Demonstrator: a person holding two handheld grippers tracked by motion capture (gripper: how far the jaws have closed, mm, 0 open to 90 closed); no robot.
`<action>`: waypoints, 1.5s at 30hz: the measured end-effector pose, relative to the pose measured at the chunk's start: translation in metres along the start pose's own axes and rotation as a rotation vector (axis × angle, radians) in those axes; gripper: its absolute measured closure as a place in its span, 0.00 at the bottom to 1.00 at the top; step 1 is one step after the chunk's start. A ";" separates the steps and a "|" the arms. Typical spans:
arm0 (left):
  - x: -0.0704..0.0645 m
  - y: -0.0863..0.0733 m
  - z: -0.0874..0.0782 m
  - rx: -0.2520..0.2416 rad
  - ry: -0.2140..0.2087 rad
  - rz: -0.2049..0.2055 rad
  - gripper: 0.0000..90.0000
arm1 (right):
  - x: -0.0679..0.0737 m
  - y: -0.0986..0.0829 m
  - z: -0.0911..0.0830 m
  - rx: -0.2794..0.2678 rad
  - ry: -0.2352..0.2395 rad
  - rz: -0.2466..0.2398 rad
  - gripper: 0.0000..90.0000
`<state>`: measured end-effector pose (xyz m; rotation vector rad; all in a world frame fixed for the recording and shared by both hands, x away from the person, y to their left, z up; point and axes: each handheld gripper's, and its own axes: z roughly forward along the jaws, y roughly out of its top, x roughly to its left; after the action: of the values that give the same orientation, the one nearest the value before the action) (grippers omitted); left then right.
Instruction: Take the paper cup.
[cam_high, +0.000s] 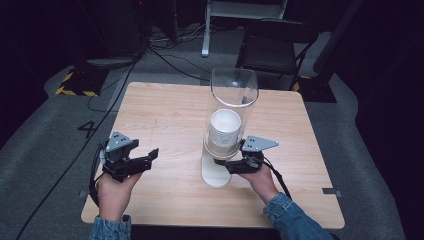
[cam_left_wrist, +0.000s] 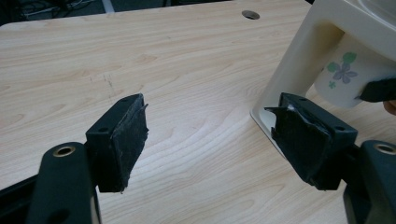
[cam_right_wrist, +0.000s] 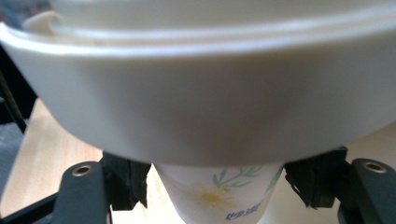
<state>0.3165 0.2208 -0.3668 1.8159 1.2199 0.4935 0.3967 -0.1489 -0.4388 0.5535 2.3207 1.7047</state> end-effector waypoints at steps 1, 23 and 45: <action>-0.001 0.000 0.001 0.001 -0.001 -0.001 0.29 | 0.000 -0.007 0.007 0.084 -0.011 0.005 0.40; 0.003 0.004 0.004 -0.006 -0.018 -0.008 0.29 | -0.005 -0.035 0.007 0.240 -0.023 0.010 0.38; 0.001 0.020 0.030 0.008 -0.065 0.008 0.29 | -0.009 -0.040 -0.036 0.320 -0.130 0.030 0.38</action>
<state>0.3494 0.2058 -0.3671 1.8296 1.1730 0.4317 0.3847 -0.1942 -0.4662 0.7343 2.5128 1.2710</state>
